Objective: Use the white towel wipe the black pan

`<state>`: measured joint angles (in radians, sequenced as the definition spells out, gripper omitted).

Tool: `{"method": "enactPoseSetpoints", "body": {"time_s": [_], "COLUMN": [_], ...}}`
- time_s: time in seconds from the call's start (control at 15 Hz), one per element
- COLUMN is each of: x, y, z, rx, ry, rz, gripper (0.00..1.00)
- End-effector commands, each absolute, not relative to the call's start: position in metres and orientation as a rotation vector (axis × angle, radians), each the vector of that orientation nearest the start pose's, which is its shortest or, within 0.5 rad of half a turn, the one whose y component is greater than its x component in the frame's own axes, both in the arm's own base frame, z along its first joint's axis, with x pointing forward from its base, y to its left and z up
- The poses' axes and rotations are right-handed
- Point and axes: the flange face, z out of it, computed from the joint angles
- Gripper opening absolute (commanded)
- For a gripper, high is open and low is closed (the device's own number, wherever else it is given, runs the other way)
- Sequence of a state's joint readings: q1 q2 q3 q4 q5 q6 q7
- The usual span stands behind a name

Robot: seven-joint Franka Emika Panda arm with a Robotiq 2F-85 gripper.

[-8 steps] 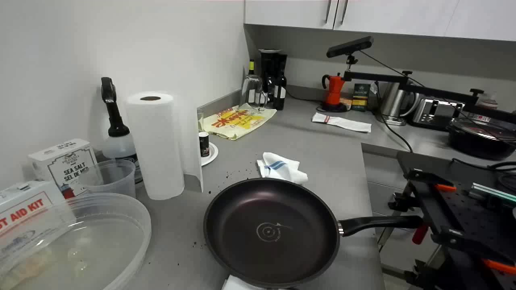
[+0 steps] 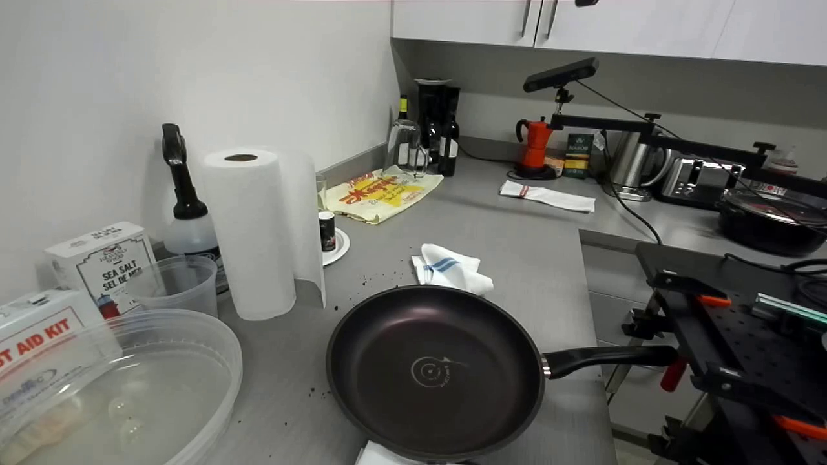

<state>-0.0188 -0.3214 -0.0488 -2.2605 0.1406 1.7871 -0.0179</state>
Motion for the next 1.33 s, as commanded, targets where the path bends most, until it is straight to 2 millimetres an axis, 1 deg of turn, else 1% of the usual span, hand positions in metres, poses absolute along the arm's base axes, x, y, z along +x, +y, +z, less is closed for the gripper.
{"method": "enactPoseSetpoints", "body": {"time_s": [0.0,0.27,0.33,0.53,0.8,1.0,1.27], "x": [0.463,0.491,0.497,0.509,0.517,0.517,0.519], "y": [-0.056,-0.111,-0.125,-0.152,-0.169,-0.173,-0.177], "z": [0.446,0.398,0.386,0.353,0.311,0.283,0.248], "rx": [-2.970,-2.972,-3.005,-3.024,-3.079,-3.128,-3.106], "ry": [0.243,0.436,0.507,0.618,0.703,0.753,0.844], "rz": [0.147,0.073,-0.007,-0.087,-0.113,-0.094,-0.043], "gripper": [1.00,1.00,1.00,1.00,1.00,1.00,1.00]}}
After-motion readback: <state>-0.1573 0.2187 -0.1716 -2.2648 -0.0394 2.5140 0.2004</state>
